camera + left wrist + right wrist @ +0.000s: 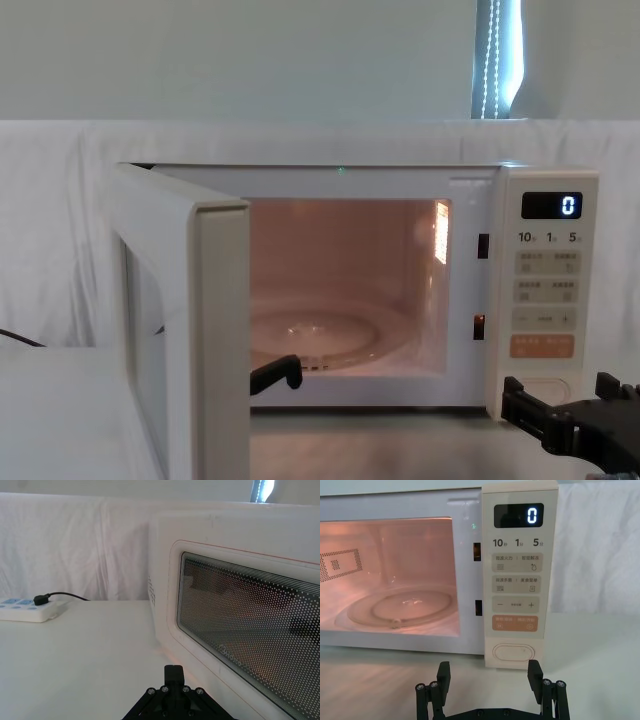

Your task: Press the button to open the microwave door with one hand; close the microwave door with the other hand.

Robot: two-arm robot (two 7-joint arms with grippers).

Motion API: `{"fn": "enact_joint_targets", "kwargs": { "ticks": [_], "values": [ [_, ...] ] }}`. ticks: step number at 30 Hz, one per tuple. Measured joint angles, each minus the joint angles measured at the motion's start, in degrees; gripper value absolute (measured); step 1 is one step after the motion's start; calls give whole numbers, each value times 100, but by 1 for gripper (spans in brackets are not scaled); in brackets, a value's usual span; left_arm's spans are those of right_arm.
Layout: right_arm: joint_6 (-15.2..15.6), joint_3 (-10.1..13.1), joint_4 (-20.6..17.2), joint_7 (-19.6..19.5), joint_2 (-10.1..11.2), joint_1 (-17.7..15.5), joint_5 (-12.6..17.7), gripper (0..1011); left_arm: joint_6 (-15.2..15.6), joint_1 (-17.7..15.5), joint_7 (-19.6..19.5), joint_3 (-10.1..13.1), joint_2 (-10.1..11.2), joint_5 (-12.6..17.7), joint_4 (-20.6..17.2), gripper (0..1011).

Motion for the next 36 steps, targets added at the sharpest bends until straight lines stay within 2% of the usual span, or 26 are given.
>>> {"fn": "enact_joint_targets", "kwargs": {
  "ticks": [14, 36],
  "values": [
    [0, -1, 0, 0, 0, 0, 0, 1002, 0, 0, 0, 0, 0, 0, 0, 0],
    [0, 0, 0, 0, 0, 0, 0, 1002, -94, 150, -440, -247, -253, 96, -632, 0]
  ]
}}
